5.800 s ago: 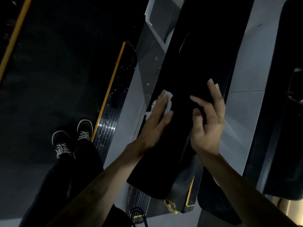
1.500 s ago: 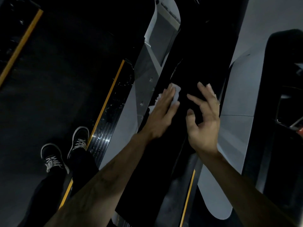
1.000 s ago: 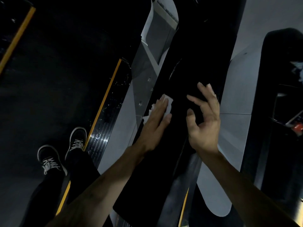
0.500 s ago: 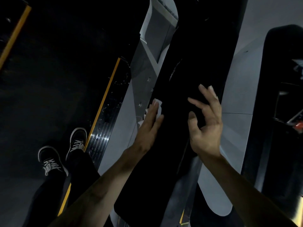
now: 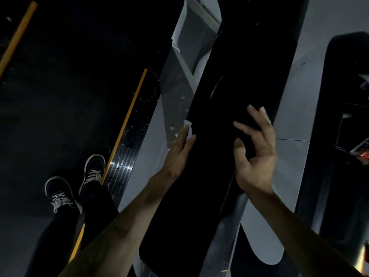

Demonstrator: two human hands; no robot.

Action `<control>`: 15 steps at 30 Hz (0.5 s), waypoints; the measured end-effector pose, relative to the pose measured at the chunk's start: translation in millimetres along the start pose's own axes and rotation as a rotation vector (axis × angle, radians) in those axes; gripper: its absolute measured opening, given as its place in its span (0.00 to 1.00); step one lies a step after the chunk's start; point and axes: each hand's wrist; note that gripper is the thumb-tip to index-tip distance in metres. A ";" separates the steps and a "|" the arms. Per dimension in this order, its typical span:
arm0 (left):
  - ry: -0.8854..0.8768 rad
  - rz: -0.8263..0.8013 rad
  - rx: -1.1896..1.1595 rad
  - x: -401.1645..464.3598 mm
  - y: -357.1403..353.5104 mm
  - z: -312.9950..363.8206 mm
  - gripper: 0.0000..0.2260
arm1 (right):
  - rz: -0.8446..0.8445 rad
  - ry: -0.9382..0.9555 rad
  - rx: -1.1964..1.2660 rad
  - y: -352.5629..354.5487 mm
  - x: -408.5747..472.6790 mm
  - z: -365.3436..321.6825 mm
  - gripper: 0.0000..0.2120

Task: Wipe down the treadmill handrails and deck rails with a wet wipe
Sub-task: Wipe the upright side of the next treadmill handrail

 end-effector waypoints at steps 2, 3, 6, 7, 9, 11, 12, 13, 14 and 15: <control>-0.046 -0.025 -0.011 -7.2 -5.5 4.6 0.29 | 0.001 0.003 -0.006 -0.1 -0.2 0.0 0.16; -0.067 -0.046 -0.015 -4.2 -7.7 9.9 0.30 | 0.002 0.004 -0.009 -0.4 -0.2 -0.2 0.16; -0.109 -0.053 0.014 23.4 -10.1 21.8 0.29 | 0.009 0.012 -0.004 -0.6 -0.3 -0.4 0.17; -0.107 -0.056 0.021 36.8 -8.2 23.9 0.27 | 0.009 0.013 -0.001 -0.6 -0.1 -0.3 0.17; -0.042 -0.072 0.039 58.7 -0.5 23.4 0.26 | 0.001 0.003 0.003 -0.5 -0.3 -0.6 0.17; 0.011 -0.064 0.068 60.0 5.1 15.9 0.27 | 0.000 -0.002 0.001 -0.5 0.2 -0.4 0.17; 0.006 -0.054 0.069 52.6 5.8 9.7 0.27 | 0.001 0.001 -0.001 -0.6 0.5 -0.3 0.17; -0.014 -0.044 0.056 42.3 5.0 3.2 0.27 | 0.002 0.005 -0.002 -0.5 0.5 -0.1 0.17; -0.028 -0.026 0.035 28.7 2.2 -2.2 0.28 | 0.002 0.008 -0.004 -0.4 0.3 0.1 0.17; -0.035 -0.006 0.012 15.4 -0.9 -6.1 0.30 | 0.003 0.012 -0.006 -0.3 0.1 0.3 0.16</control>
Point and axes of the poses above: each hand's wrist, its own x-axis towards the middle knuckle, its own y-axis out of the back of the hand, z = x × y, and after that the axes turned 4 degrees about -x, right-handed
